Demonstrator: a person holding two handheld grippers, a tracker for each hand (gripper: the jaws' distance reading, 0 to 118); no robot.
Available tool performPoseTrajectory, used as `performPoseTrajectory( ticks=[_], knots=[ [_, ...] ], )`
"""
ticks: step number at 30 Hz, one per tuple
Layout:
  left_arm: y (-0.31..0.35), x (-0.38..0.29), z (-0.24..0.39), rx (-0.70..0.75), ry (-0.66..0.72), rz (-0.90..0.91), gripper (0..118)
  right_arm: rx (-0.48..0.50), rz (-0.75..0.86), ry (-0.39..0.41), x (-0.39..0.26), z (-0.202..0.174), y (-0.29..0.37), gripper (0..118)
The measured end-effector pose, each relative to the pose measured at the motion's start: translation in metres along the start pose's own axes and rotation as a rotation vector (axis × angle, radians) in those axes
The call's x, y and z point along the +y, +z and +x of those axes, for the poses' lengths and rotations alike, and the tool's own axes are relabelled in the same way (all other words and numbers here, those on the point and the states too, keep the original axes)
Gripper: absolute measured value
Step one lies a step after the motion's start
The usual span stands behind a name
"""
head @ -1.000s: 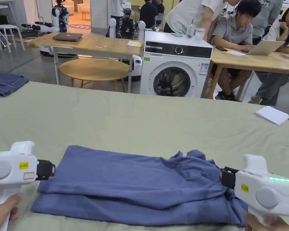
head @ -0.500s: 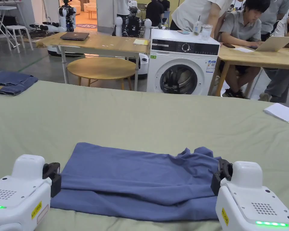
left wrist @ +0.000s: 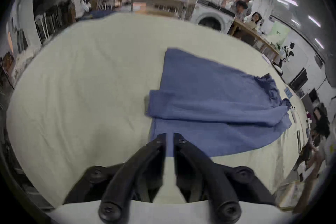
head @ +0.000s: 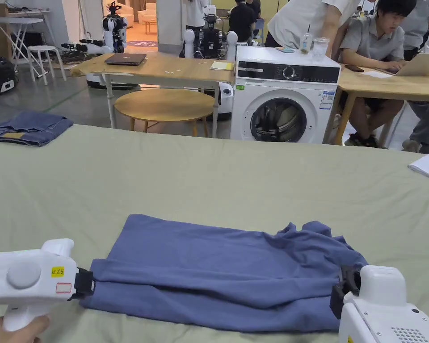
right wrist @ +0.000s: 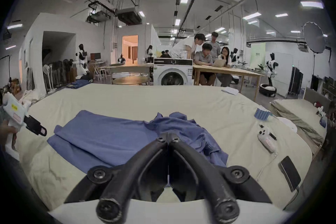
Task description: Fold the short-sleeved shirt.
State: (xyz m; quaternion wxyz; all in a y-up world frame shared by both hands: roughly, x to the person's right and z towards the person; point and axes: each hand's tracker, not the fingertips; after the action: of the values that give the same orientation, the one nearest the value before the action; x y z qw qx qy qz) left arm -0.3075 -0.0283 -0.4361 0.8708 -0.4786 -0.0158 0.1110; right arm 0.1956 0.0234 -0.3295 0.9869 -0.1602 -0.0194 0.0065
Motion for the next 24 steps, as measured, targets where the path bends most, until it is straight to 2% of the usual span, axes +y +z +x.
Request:
performPoseTrajectory(
  ticks=[1,2,4,5,8,9,11,12,13,16,17,19,21,24],
  knots=[
    [0.006,-0.005,0.014,0.005,0.004,-0.024,29,0.0,-0.01,0.001,-0.002,0.001,0.0,0],
    [-0.001,-0.002,0.013,0.01,0.004,-0.049,38,-0.004,-0.018,0.002,-0.004,0.002,-0.001,0],
    [-0.021,-0.002,0.015,0.062,-0.007,-0.132,47,-0.013,-0.035,0.005,-0.008,0.008,-0.001,0],
    [-0.024,-0.006,0.021,0.075,-0.011,-0.189,47,-0.016,-0.042,0.004,-0.009,0.01,-0.001,0],
    [-0.02,-0.014,0.032,0.104,-0.036,-0.134,47,-0.032,-0.069,0.001,-0.014,0.02,-0.001,0],
    [-0.016,-0.012,0.039,0.124,-0.029,-0.145,46,-0.04,-0.078,-0.002,-0.016,0.024,0.0,0],
    [-0.013,-0.016,0.048,0.139,-0.063,-0.15,34,-0.048,-0.101,-0.016,-0.019,0.034,-0.001,0],
    [-0.011,-0.018,0.052,0.132,-0.078,-0.142,22,-0.051,-0.117,-0.032,-0.02,0.04,-0.001,0],
    [-0.018,-0.014,0.047,0.124,-0.098,-0.132,4,-0.054,-0.14,-0.048,-0.02,0.049,-0.003,0],
    [-0.009,-0.025,0.051,0.091,-0.127,-0.103,2,-0.09,-0.203,-0.07,-0.018,0.076,-0.01,2],
    [-0.005,-0.026,0.05,0.088,-0.145,-0.079,2,-0.095,-0.225,-0.065,-0.017,0.084,-0.013,10],
    [0.005,-0.034,0.048,0.074,-0.143,-0.057,2,-0.108,-0.29,-0.066,-0.014,0.11,-0.024,35],
    [0.009,-0.037,0.041,0.071,-0.141,-0.018,2,-0.081,-0.352,-0.098,-0.012,0.133,-0.036,51],
    [0.018,-0.041,0.034,0.053,-0.124,-0.004,2,-0.059,-0.447,-0.109,-0.014,0.159,-0.059,54]
  ],
)
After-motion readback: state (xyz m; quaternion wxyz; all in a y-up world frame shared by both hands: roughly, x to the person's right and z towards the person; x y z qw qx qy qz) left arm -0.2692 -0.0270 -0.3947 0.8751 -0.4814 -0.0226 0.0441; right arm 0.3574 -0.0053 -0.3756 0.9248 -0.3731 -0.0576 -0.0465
